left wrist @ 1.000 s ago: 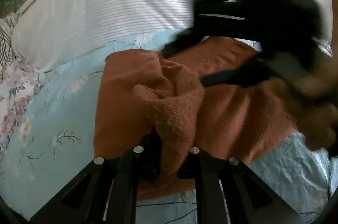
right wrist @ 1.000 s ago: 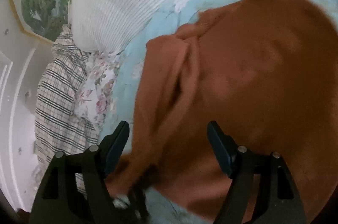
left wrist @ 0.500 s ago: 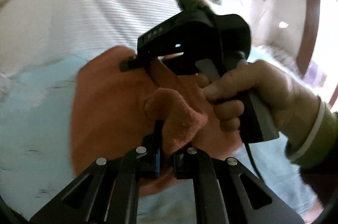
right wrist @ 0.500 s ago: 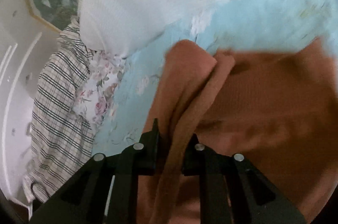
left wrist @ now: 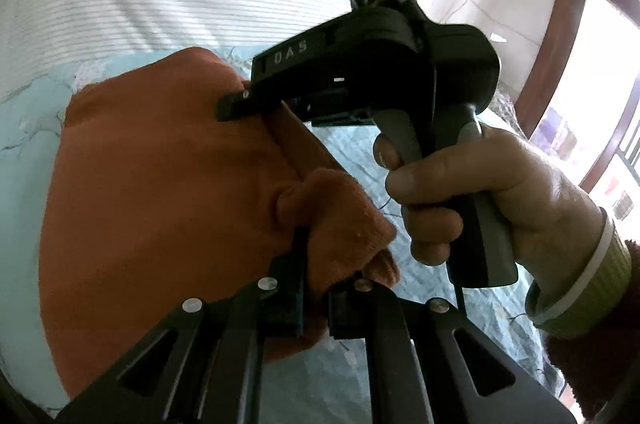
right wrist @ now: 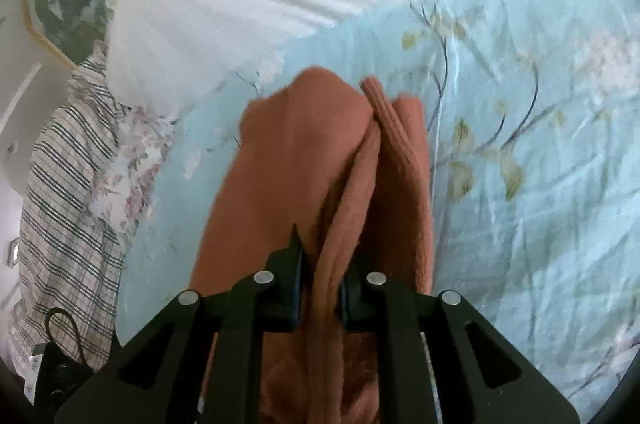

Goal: Fold small clothes

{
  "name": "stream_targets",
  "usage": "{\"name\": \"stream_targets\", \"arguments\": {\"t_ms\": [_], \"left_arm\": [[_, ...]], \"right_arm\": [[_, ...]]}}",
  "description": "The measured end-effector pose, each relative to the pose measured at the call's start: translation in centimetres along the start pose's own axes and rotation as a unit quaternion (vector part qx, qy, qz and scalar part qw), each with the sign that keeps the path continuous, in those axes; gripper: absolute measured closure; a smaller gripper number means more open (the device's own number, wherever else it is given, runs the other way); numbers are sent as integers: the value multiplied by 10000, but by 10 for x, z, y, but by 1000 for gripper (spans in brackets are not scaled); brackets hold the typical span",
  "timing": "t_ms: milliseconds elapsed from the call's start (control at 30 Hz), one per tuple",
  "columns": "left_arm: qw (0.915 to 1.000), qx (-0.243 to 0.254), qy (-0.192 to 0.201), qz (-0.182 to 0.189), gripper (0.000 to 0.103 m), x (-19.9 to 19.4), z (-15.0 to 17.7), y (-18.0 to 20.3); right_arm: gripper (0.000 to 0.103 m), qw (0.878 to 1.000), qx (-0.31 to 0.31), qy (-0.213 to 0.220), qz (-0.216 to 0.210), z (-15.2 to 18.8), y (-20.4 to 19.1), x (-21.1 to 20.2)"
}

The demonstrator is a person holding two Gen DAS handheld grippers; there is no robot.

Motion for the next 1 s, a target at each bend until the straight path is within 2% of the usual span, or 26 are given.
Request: {"name": "stream_targets", "arguments": {"t_ms": [100,167,267,333,433,467,500,533,567,600,667,800,867,1000], "left_arm": [[9998,-113,-159,64,97,11,1,-2],[9995,-194,-202,133,96,14,5,-4],[9991,-257,-267,212,89,10,9,-11],[9985,-381,-283,284,78,-5,13,-15],[9982,-545,-154,199,53,-37,17,-35],[9979,-631,-95,113,50,-49,19,-44],[9975,-702,-34,50,46,-60,22,-54],[9968,-798,29,-36,42,-72,24,-66],[9957,-916,58,-129,40,-77,23,-81],[9943,-1050,61,-196,35,-85,28,-90],[9894,-1422,57,-271,33,-99,33,-115],[9792,-2003,-67,-331,33,-89,30,-166],[9748,-2218,-83,-225,33,-83,31,-180],[9691,-2432,-415,26,33,-55,33,-200]], "right_arm": [[88,9985,-290,-121,457,3,1,9],[88,9984,-219,-149,509,6,8,14],[88,9990,6,-72,448,10,13,9],[87,9988,23,-5,493,13,10,1],[86,9987,49,158,489,19,9,-16],[82,9986,86,206,475,22,9,-21],[65,9984,162,270,465,24,11,-27],[53,9981,227,328,466,27,12,-33],[32,9976,305,420,454,29,14,-39],[27,9973,355,490,419,32,15,-44],[27,9972,460,495,315,37,16,-47],[27,9977,544,282,284,42,18,-38],[27,9981,534,188,263,42,17,-32],[27,9987,462,-17,196,41,14,-17]]}}
Point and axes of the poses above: each gripper's, at about its wrist camera, not at the fingertips, and x roughly the way its jaws point, y to its right, z to its underside, the point moved 2 cm from there along x, roughly the way its jaws point, and after that the axes turned 4 degrees about y, right-handed, at the moved point
